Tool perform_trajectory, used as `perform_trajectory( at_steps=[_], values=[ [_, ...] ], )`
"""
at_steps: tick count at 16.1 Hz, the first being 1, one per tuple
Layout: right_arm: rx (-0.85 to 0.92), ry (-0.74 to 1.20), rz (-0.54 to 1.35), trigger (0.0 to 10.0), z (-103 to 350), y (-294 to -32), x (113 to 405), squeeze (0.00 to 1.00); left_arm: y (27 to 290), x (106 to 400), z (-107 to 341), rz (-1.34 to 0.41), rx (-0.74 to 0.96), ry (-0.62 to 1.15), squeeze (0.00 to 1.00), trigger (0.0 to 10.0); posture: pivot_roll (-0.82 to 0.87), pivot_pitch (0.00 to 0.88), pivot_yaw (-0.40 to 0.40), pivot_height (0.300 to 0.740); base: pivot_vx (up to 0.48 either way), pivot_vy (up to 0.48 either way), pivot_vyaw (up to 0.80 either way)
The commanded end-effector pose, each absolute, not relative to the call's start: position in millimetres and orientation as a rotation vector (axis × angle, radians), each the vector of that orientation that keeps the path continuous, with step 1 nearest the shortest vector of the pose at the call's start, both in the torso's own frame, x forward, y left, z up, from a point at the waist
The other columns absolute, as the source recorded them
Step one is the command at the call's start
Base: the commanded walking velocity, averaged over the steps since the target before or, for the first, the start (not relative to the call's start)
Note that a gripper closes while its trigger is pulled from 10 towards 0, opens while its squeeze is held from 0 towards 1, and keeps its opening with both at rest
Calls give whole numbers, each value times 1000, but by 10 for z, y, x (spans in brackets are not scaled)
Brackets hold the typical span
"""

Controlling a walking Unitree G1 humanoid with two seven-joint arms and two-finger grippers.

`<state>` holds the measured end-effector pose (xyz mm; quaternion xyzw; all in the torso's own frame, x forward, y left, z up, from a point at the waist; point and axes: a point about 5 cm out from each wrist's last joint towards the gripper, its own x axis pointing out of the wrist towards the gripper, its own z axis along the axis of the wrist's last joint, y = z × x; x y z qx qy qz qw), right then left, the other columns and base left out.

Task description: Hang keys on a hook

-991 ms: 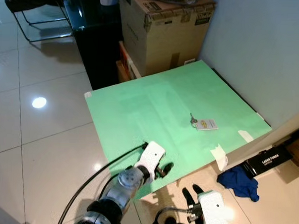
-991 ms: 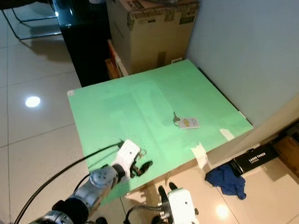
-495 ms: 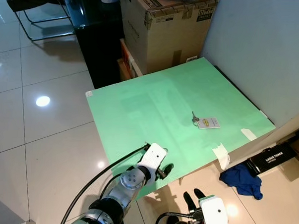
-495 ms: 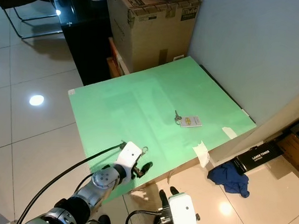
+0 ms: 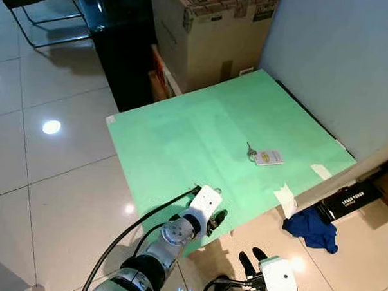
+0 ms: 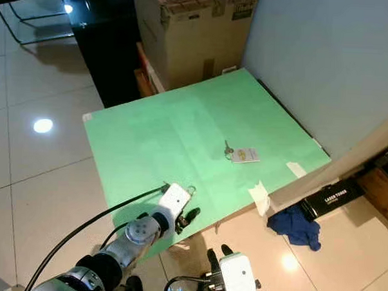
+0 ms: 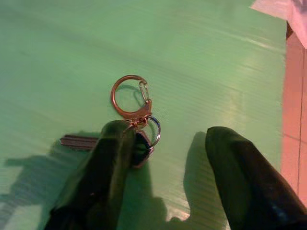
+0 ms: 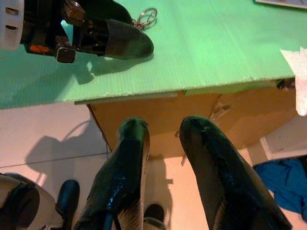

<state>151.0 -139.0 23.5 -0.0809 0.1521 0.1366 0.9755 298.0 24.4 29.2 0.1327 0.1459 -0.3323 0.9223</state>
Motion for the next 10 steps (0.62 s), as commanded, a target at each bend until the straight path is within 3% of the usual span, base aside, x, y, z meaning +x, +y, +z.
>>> perform_trajectory(
  at_steps=[1, 10],
  values=[
    [-157, 322, 279, 10000, 239, -1395, 1463, 0, 234, 2891, 178, -705, 318, 346, 0, 0, -202, 310, 19, 740, 0, 0, 0],
    [-158, 328, 282, 10000, 239, -1396, 1456, 0, 364, 2872, 96, -676, 440, 357, 0, 0, -201, 316, 12, 740, 0, 0, 0]
  ],
)
